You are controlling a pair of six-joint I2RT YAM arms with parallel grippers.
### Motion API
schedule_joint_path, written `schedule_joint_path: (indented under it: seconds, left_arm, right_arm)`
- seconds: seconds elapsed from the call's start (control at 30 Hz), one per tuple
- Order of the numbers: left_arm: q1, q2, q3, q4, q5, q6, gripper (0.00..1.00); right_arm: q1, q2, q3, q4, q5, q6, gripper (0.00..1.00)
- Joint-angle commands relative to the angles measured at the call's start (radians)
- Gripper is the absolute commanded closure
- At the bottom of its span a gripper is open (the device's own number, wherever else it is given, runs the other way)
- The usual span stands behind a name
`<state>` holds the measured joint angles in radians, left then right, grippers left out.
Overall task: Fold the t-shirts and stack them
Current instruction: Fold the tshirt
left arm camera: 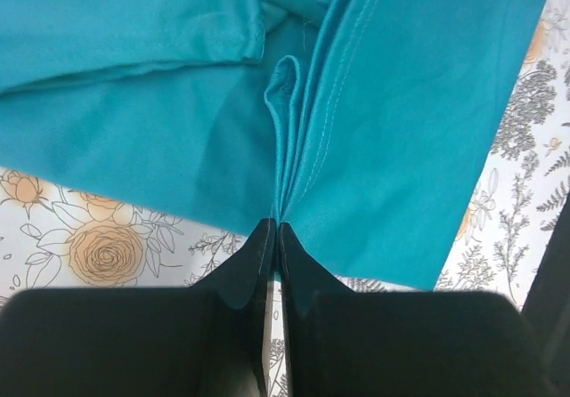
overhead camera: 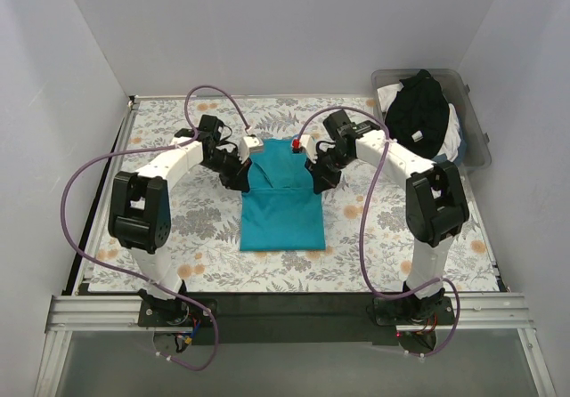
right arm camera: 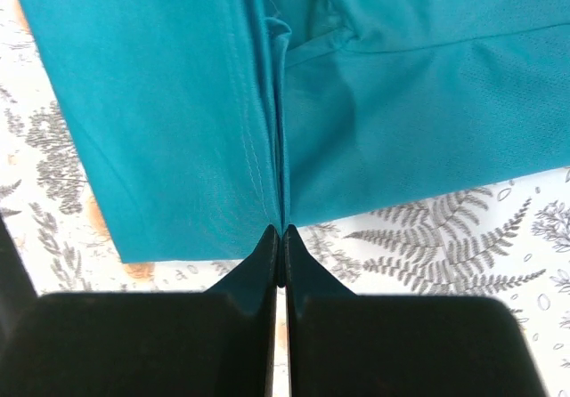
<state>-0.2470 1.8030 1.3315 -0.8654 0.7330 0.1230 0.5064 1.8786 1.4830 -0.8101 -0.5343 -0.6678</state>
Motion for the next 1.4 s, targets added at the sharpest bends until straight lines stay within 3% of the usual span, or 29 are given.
schedule_joint_path:
  seconds: [0.0, 0.17, 0.2, 0.23, 0.3, 0.33, 0.37, 0.4, 0.53, 0.63, 0.73, 0.83, 1.0, 1.17, 1.37]
  left_arm:
    - [0.009, 0.036, 0.009, 0.023, 0.009, 0.003, 1.0]
    - [0.012, 0.072, -0.037, 0.12, -0.033, -0.037, 1.0]
    - [0.012, 0.068, -0.043, 0.15, -0.044, -0.063, 0.89]
    - [0.012, 0.064, -0.046, 0.178, -0.05, -0.074, 0.82]
    - [0.015, 0.055, -0.037, 0.184, -0.043, -0.101, 0.66]
    - [0.023, 0.039, -0.035, 0.172, -0.034, -0.105, 0.62]
    - [0.026, 0.027, -0.034, 0.164, -0.023, -0.103, 0.58]
    - [0.035, 0.01, -0.047, 0.158, -0.012, -0.1, 0.44]
    - [0.081, -0.153, -0.135, 0.163, 0.064, -0.085, 0.16]
    - [0.095, -0.307, -0.269, 0.174, 0.126, -0.027, 0.17]
    - [0.08, -0.445, -0.395, 0.183, 0.154, -0.016, 0.25]
    - [0.026, -0.557, -0.489, 0.17, 0.103, 0.033, 0.32]
    - [-0.09, -0.776, -0.722, 0.267, -0.018, 0.063, 0.35]
    - [-0.172, -0.843, -0.833, 0.367, -0.135, 0.067, 0.38]
    - [-0.195, -0.78, -0.827, 0.387, -0.133, 0.058, 0.44]
  right_arm:
    - [-0.009, 0.071, 0.059, -0.02, 0.0, -0.033, 0.99]
    - [-0.009, 0.146, 0.088, -0.017, 0.01, -0.038, 0.99]
    - [-0.009, 0.154, 0.089, -0.017, 0.014, -0.035, 0.97]
    - [-0.009, 0.16, 0.092, -0.015, 0.025, -0.03, 0.74]
    - [-0.012, 0.154, 0.091, -0.012, 0.031, -0.021, 0.44]
    - [-0.017, 0.133, 0.094, -0.012, 0.03, -0.016, 0.2]
    - [-0.022, 0.119, 0.099, -0.014, 0.03, -0.007, 0.18]
    - [-0.025, 0.103, 0.103, -0.017, 0.034, -0.003, 0.17]
    - [-0.028, -0.025, 0.097, -0.021, 0.028, 0.004, 0.18]
    - [-0.02, -0.122, 0.034, -0.024, 0.01, 0.005, 0.22]
    - [0.021, -0.211, -0.073, -0.023, 0.023, 0.005, 0.27]
    - [0.101, -0.272, -0.2, 0.002, 0.074, 0.01, 0.31]
    - [0.27, -0.37, -0.397, 0.135, 0.21, 0.019, 0.32]
    - [0.394, -0.401, -0.556, 0.247, 0.319, 0.02, 0.36]
    - [0.417, -0.381, -0.593, 0.319, 0.379, 0.022, 0.41]
